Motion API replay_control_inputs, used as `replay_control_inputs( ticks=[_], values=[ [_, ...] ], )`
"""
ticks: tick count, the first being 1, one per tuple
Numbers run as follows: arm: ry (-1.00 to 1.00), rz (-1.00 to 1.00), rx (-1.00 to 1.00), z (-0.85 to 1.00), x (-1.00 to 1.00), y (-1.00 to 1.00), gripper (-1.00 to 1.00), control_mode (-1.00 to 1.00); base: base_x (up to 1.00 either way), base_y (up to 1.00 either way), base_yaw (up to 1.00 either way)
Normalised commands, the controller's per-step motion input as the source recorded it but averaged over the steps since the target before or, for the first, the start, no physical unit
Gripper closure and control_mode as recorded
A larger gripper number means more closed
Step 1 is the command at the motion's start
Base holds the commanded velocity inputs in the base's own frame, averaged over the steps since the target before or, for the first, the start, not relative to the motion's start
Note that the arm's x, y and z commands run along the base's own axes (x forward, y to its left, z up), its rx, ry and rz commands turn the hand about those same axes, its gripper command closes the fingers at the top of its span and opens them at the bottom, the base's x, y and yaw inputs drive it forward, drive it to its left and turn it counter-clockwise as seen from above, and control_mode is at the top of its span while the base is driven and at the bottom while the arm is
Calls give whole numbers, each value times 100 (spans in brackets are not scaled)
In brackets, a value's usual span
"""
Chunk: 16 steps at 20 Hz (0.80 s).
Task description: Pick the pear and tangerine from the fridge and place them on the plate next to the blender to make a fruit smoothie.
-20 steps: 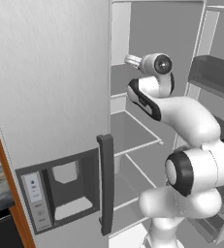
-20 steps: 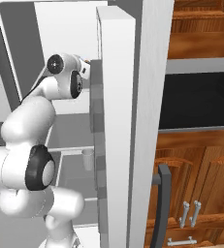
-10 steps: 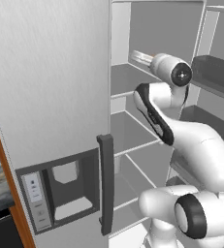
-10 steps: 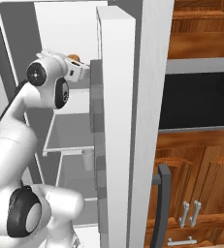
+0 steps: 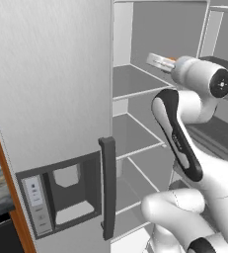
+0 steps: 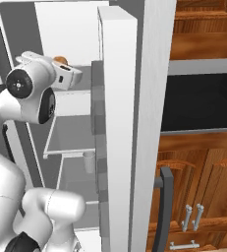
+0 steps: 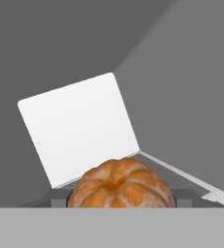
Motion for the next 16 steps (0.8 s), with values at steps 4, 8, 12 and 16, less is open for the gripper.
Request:
replay_control_inputs(
  ticks=[4,8,12,16],
  values=[
    [14,2,-2,1,-100,11,100,-100,0,0,0],
    [26,0,-7,-8,-100,28,100,-100,0,0,0],
    [45,0,-10,-19,-100,28,100,-100,0,0,0],
    [52,0,-10,-55,-100,4,100,-100,0,0,0]
  ],
)
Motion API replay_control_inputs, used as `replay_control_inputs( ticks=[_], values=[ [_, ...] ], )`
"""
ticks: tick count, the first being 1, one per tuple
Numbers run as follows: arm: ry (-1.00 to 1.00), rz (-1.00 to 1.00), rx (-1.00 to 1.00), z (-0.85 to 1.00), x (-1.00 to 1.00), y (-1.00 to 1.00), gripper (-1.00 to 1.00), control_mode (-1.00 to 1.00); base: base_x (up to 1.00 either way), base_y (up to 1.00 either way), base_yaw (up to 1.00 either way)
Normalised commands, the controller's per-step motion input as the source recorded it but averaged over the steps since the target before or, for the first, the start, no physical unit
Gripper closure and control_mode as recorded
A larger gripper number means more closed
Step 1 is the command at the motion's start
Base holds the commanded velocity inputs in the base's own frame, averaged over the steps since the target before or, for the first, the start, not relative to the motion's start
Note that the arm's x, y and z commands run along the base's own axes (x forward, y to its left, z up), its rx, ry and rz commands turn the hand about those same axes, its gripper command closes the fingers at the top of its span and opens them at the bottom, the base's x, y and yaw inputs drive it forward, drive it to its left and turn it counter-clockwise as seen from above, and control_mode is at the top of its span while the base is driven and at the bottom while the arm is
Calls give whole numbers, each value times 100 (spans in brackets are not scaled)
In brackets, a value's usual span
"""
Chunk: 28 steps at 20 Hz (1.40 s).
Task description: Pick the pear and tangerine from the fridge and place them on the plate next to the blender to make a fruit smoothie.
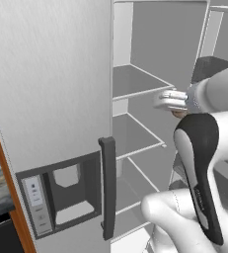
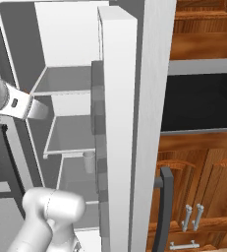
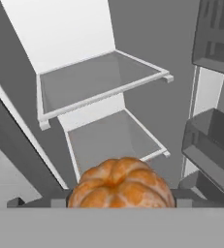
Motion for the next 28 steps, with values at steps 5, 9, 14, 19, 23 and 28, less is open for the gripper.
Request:
replay_control_inputs(
  ticks=[5,9,14,19,23,28],
  values=[
    [13,3,-2,-53,-100,0,100,-100,0,0,0],
    [-28,8,0,-15,-68,14,100,-100,0,0,0],
    [-2,0,0,-2,-1,0,100,-100,0,0,0],
    [0,0,-1,-6,-2,2,100,100,-17,1,0],
    [0,0,0,0,0,0,100,100,-62,16,0],
    [0,0,0,0,0,0,100,100,-76,17,-6]
  ],
)
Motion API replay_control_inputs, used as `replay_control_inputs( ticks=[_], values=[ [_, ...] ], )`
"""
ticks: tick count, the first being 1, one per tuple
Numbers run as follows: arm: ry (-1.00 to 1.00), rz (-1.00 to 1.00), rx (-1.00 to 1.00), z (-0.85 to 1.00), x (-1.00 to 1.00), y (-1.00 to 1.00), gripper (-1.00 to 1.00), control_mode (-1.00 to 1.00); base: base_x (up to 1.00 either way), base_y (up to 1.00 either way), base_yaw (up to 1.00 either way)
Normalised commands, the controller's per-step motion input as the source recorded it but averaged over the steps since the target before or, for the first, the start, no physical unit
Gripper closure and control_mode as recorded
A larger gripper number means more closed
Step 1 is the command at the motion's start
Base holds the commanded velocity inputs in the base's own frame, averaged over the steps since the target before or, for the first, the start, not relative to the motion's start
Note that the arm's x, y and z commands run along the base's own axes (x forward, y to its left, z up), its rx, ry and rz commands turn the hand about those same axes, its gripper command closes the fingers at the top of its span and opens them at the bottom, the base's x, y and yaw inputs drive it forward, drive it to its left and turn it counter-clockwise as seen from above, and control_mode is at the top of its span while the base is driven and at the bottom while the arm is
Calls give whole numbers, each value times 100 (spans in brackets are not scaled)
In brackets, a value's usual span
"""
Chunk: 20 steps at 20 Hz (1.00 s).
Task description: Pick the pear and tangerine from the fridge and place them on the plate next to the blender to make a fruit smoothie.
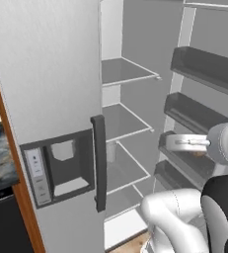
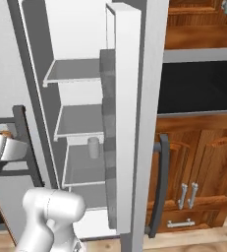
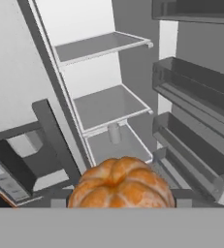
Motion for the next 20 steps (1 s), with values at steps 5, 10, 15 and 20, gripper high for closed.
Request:
replay_control_inputs(
  ticks=[5,10,15,20],
  values=[
    [0,0,0,0,0,0,100,100,-91,4,-31],
    [0,0,0,0,0,0,100,100,-97,10,-51],
    [0,0,0,0,0,0,100,100,-77,1,-73],
    [0,0,0,0,0,0,100,100,-47,0,-80]
  ],
)
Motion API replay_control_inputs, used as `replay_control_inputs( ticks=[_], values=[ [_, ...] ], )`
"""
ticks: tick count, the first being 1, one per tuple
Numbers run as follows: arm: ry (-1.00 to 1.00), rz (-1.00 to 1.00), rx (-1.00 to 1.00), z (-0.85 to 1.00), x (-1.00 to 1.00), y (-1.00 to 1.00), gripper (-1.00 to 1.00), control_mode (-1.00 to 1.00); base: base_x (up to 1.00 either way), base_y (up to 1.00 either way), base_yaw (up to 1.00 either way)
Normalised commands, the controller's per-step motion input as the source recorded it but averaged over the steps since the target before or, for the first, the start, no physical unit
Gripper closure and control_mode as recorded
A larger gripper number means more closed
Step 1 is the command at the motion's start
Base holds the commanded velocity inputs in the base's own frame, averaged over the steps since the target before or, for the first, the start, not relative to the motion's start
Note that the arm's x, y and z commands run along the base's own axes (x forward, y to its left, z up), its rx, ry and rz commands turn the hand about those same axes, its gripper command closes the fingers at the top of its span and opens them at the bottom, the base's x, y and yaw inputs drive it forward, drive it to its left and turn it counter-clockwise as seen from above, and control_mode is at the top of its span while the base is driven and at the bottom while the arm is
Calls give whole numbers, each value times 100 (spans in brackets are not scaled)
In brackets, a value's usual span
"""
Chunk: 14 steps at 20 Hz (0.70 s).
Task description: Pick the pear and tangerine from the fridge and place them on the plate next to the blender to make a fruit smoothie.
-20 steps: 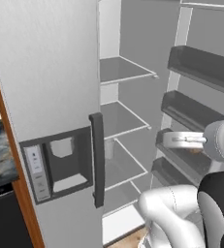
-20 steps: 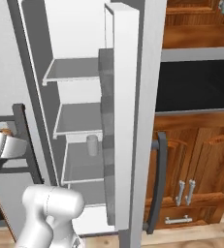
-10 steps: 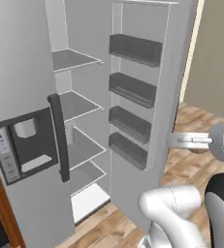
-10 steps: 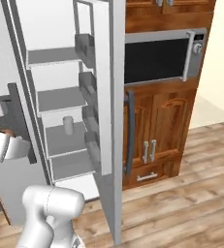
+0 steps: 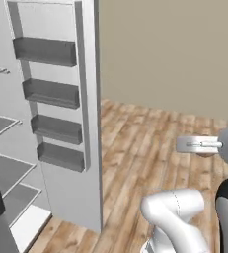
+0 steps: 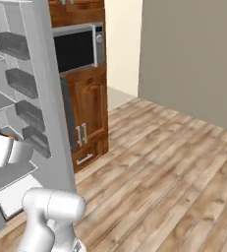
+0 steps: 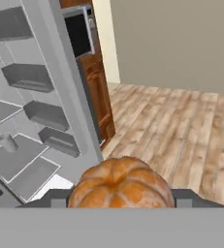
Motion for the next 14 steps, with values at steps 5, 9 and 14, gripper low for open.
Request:
replay_control_inputs(
  ticks=[5,9,14],
  values=[
    [0,0,0,0,0,0,100,100,-10,-7,-79],
    [0,0,0,0,0,0,100,100,8,-7,-72],
    [0,0,0,0,0,0,100,100,37,-30,-60]
  ],
)
